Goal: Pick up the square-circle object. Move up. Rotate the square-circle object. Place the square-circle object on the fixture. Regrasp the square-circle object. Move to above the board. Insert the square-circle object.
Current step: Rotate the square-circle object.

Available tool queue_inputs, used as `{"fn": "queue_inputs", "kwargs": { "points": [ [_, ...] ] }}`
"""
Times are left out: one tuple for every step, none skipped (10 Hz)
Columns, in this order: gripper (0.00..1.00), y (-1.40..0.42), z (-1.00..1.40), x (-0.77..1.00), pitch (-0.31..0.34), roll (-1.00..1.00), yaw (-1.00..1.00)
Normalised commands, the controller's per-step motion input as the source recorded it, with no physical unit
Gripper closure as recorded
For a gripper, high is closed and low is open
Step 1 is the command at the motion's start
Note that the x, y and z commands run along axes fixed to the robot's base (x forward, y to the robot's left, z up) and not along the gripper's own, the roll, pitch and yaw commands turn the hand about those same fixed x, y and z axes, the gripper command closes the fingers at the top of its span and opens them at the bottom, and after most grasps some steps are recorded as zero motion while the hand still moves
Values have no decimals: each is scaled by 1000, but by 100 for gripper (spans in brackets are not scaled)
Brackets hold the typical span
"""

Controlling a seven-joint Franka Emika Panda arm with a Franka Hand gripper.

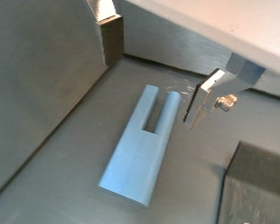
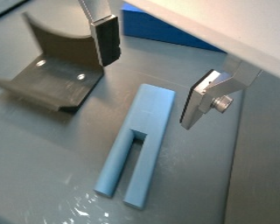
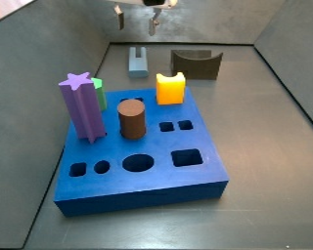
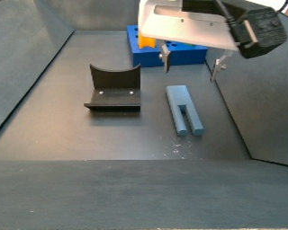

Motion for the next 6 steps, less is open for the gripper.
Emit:
{"fn": "queue_inputs", "kwargs": {
  "points": [
    [0,-1,-30,33,-48,10,1000],
    [0,-1,-31,32,-55,12,1000],
    [0,-1,-32,30,-63,13,730],
    [0,-1,-32,29,-62,13,562],
    [0,-2,-34,27,-61,13,258],
    [0,0,-1000,0,0,0,0]
  ]
}}
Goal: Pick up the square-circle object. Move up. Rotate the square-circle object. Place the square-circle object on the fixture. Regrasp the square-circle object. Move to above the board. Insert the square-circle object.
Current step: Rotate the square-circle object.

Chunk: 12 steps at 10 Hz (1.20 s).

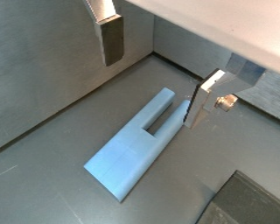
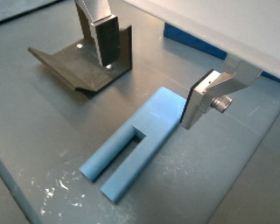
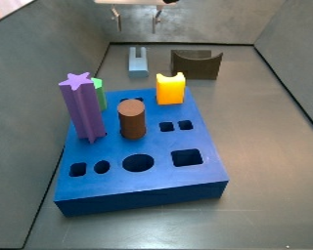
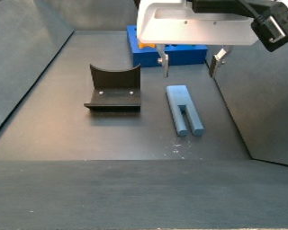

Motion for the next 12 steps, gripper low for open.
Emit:
{"fn": "queue_inputs", "kwargs": {
  "points": [
    [0,1,-1000,5,-8,1,-72],
    [0,1,-1000,13,-20,-2,-69],
    [0,5,-1000,20,-28,-11,-54],
    [0,5,-1000,23,-29,-17,-45],
    [0,9,-1000,36,-36,-28,-31],
    [0,11,-948,45,-32,-41,-20],
    [0,10,-813,46,-33,-49,-14],
    [0,8,-640,44,-39,-59,-4],
    [0,5,-517,38,-44,-67,2],
    [0,5,-436,35,-48,-71,6],
    [0,6,-239,34,-54,-80,13],
    [100,0,0,0,0,0,0]
  ]
}}
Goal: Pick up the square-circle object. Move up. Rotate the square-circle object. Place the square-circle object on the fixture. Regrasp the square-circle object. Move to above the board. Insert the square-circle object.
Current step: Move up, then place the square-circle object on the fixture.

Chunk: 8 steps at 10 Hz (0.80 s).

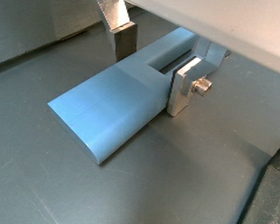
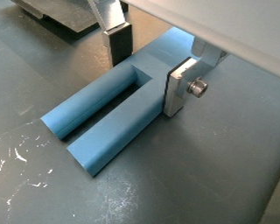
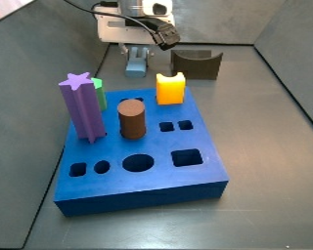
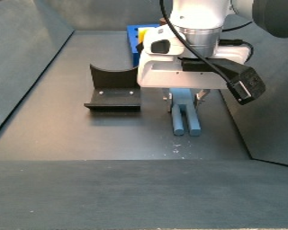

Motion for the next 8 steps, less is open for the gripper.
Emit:
{"fn": "queue_inputs", "kwargs": {
  "points": [
    [100,0,833,0,0,0,0],
    [100,-1,806,-17,13,-1,-1],
    [100,2,709,-26,27,3,-4],
    [100,7,584,-24,39,9,-9],
    [100,8,396,-16,50,19,-15],
    [100,8,246,-18,51,27,-18],
    [100,0,1000,0,0,0,0],
    [100,0,1000,1,3,6,-2]
  ]
}}
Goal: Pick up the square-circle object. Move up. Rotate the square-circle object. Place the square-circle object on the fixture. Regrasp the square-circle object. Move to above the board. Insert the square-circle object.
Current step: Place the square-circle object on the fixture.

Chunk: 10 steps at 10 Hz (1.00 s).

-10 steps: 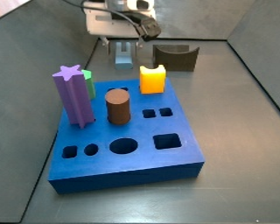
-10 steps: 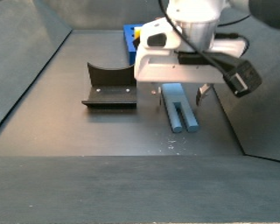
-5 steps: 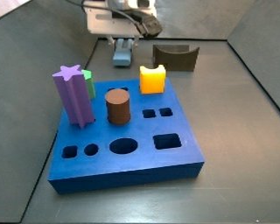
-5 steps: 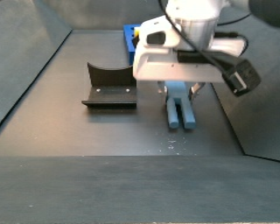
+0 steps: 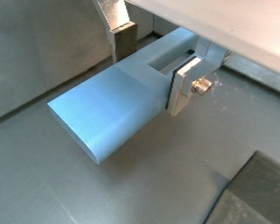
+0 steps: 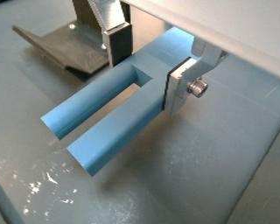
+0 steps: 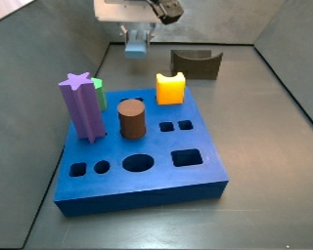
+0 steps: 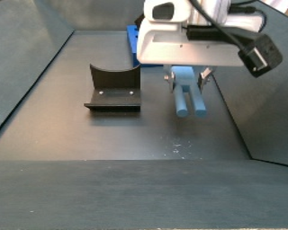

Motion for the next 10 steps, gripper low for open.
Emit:
{"fn": "queue_inputs", "kwargs": {
  "points": [
    [100,1,1000,-5,11,8,-4],
    [100,4,1000,-12,27,19,-10],
    [100,5,1000,-14,30,25,-14],
    [100,9,1000,-19,38,36,-20],
    [100,11,1000,-22,43,45,-24],
    [100,16,1000,-26,51,55,-27],
    [100,17,897,-23,58,62,-27],
    [100,18,687,-14,66,70,-25],
    [100,18,530,-7,76,73,-23],
    [100,20,373,0,88,76,-20]
  ]
}}
